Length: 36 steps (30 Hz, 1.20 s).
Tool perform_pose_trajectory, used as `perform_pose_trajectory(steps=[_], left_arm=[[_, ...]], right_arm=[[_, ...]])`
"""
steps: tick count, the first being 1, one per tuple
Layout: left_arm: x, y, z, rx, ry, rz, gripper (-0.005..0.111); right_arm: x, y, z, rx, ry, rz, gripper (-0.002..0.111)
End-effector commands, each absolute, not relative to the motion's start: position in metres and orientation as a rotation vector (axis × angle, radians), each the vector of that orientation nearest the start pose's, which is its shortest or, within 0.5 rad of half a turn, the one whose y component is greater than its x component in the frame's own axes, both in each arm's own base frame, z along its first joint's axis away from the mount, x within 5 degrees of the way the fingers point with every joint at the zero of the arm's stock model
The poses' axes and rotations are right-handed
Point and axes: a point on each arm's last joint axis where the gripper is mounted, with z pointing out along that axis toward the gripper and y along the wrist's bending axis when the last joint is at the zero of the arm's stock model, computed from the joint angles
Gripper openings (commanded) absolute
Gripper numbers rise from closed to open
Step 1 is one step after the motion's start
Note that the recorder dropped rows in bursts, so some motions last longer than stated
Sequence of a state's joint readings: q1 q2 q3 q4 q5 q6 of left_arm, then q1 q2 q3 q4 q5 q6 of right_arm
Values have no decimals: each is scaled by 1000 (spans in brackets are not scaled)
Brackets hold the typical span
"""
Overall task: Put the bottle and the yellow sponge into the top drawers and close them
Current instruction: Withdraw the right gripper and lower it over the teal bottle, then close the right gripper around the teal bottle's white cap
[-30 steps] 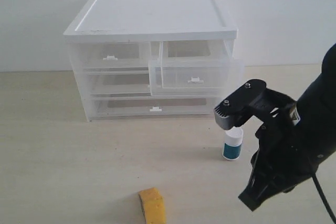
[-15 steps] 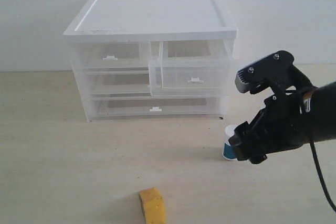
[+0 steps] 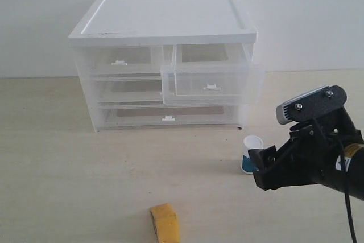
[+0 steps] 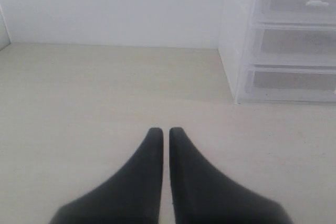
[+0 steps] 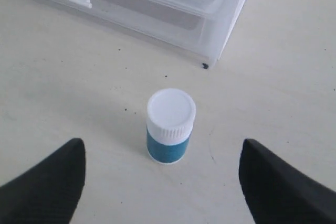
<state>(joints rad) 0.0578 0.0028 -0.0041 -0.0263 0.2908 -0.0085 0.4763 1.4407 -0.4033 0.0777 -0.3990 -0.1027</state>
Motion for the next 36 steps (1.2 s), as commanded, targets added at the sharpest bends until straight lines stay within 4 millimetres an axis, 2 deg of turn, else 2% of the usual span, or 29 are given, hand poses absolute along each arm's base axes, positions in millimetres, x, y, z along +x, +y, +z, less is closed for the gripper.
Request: perform_pose_trajectory(steps=[1, 10, 15, 23, 36], left_arm=[[55, 2, 187, -83, 1773, 6, 4], [55, 2, 187, -83, 1773, 6, 4], [55, 2, 187, -83, 1773, 6, 4], [55, 2, 187, -83, 1773, 6, 4], [55, 2, 187, -83, 1773, 6, 4]], right_arm=[[226, 110, 152, -463, 2047, 246, 73], [235, 115, 122, -448, 2046, 254, 73], [241, 121, 113, -464, 2044, 287, 73], [260, 132, 103, -451, 2058, 310, 73], [263, 129, 103, -479, 2024, 242, 73]])
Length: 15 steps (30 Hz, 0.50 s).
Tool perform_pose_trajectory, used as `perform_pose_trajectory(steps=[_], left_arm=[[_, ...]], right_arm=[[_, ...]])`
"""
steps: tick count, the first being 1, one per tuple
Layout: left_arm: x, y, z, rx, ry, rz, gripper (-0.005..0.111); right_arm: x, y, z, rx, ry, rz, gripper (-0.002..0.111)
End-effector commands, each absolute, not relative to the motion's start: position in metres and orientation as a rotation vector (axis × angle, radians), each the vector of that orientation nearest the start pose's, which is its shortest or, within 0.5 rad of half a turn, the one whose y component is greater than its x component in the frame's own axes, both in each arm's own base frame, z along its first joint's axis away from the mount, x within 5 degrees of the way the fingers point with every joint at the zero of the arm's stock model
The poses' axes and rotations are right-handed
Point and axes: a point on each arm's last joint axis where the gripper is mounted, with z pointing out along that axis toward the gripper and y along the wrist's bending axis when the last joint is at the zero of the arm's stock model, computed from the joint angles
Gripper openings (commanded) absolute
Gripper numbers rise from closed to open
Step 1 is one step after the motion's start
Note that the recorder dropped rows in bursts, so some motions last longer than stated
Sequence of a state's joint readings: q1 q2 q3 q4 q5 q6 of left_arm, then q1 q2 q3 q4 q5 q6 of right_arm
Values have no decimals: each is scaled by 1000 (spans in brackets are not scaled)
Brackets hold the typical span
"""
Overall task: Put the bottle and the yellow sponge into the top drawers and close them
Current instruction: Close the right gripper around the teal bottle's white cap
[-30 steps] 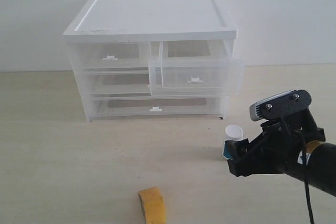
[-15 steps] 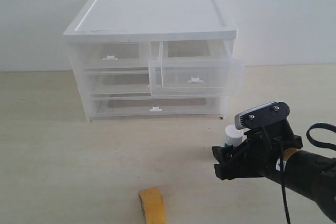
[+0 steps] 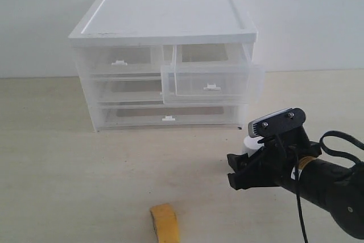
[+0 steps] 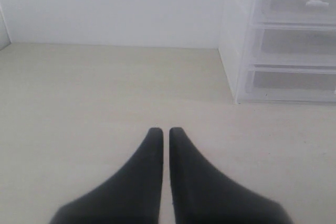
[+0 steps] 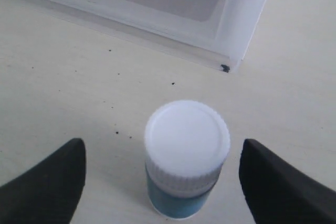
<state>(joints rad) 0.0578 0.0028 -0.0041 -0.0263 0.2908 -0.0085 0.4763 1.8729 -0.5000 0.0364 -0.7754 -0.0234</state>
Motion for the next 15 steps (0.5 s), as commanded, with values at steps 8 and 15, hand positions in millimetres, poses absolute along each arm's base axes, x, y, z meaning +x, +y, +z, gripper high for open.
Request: perform_pose_trajectory(steps=[8, 15], left_arm=[[55, 2, 187, -83, 1773, 6, 4], [55, 2, 187, -83, 1773, 6, 4]], right_arm=[[271, 134, 104, -488, 2078, 233, 73], [275, 136, 105, -492, 2094, 232, 47]])
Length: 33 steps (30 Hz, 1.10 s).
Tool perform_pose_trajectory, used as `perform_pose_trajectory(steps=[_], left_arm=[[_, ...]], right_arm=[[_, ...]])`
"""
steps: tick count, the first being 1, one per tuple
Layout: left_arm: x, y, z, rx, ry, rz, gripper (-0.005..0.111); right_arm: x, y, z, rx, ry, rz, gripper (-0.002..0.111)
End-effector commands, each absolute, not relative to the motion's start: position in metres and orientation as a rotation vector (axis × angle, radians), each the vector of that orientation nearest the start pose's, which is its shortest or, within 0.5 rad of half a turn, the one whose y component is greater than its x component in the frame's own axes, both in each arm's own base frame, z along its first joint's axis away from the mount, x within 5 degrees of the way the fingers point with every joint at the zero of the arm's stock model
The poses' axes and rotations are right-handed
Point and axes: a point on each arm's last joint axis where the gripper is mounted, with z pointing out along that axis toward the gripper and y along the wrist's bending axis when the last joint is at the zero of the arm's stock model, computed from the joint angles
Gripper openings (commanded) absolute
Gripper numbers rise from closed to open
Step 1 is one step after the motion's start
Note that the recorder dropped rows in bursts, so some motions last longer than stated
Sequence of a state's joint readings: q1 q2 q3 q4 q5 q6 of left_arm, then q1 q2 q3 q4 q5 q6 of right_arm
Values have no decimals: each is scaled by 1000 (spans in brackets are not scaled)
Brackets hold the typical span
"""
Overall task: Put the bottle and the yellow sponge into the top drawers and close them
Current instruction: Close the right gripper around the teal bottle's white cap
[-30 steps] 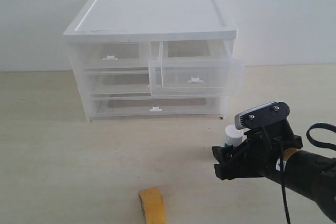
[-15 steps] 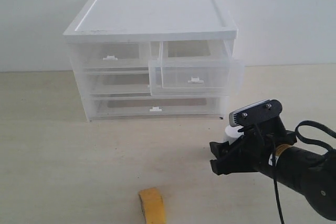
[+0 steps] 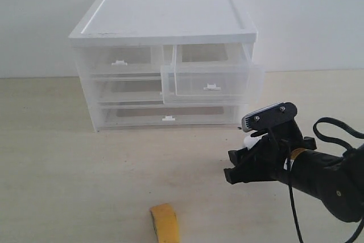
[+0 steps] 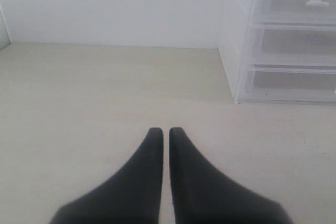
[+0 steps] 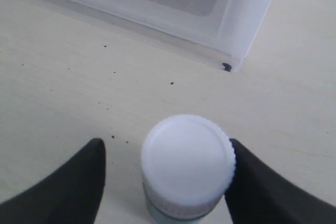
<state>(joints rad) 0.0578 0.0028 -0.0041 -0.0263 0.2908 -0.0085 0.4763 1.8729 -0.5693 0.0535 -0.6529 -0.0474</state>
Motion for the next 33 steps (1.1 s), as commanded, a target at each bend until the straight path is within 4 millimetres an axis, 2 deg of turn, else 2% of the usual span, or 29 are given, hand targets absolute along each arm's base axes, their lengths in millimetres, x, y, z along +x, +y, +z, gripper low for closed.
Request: perform_pose_trajectory(steps=[1, 3, 7, 13, 21, 33], left_arm=[[55, 2, 187, -83, 1773, 6, 4], [55, 2, 187, -83, 1773, 6, 4], [55, 2, 187, -83, 1773, 6, 4], [55, 2, 187, -83, 1773, 6, 4], [55, 2, 187, -83, 1773, 6, 4], [55, 2, 187, -83, 1773, 6, 4]], right_arm=[[275, 136, 105, -492, 2094, 232, 43], [274, 135, 104, -492, 2096, 232, 32], [275, 135, 104, -493, 2096, 230, -1], [274, 135, 109, -491, 2088, 232, 0], [263, 133, 147, -555, 2103, 236, 0], [220, 151, 187, -870, 2122, 230, 0]])
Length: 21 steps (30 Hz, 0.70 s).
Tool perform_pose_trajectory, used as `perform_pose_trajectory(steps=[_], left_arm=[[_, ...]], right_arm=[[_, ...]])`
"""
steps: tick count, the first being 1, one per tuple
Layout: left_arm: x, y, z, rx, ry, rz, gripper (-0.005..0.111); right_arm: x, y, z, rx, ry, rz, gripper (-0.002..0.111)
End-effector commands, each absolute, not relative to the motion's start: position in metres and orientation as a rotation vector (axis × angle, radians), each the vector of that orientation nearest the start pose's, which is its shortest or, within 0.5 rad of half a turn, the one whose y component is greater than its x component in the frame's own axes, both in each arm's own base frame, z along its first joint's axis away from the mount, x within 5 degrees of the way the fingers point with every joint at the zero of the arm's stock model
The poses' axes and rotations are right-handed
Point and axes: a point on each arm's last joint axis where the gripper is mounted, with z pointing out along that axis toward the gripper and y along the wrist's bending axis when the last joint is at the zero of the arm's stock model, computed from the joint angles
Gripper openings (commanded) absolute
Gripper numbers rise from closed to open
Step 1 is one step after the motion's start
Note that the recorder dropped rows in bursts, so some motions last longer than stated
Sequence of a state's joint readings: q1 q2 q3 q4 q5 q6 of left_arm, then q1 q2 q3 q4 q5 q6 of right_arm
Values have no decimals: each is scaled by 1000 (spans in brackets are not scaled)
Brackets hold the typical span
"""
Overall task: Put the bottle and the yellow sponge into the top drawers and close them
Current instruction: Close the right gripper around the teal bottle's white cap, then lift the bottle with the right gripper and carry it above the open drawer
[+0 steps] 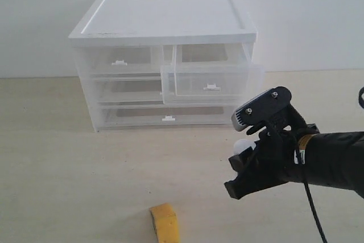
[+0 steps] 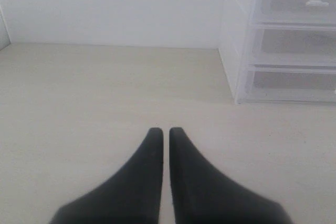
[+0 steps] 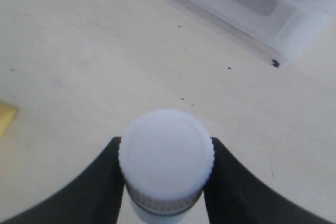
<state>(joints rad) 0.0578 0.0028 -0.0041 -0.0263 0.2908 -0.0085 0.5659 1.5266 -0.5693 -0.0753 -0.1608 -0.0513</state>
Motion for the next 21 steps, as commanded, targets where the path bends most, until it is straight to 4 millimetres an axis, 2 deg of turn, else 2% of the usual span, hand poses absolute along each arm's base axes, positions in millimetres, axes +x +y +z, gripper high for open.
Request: perform_pose_trajectory(steps=[1, 6, 10, 15, 18, 21], left_arm=[[55, 2, 187, -83, 1773, 6, 4], [55, 2, 187, -83, 1773, 6, 4], [55, 2, 187, -83, 1773, 6, 4], [55, 2, 187, -83, 1773, 6, 4], [55, 2, 187, -83, 1773, 6, 4], [55, 2, 187, -83, 1773, 6, 4]], right_arm=[[218, 150, 193, -886, 2119, 219, 0], [211, 142, 222, -980, 2146, 138, 0], [202, 137, 248, -1123, 2325, 89, 0], [197, 135, 275, -1259, 2452, 74, 0], [196, 134, 311, -1432, 2424, 38, 0], [202, 135, 338, -1581, 2252, -46, 0]])
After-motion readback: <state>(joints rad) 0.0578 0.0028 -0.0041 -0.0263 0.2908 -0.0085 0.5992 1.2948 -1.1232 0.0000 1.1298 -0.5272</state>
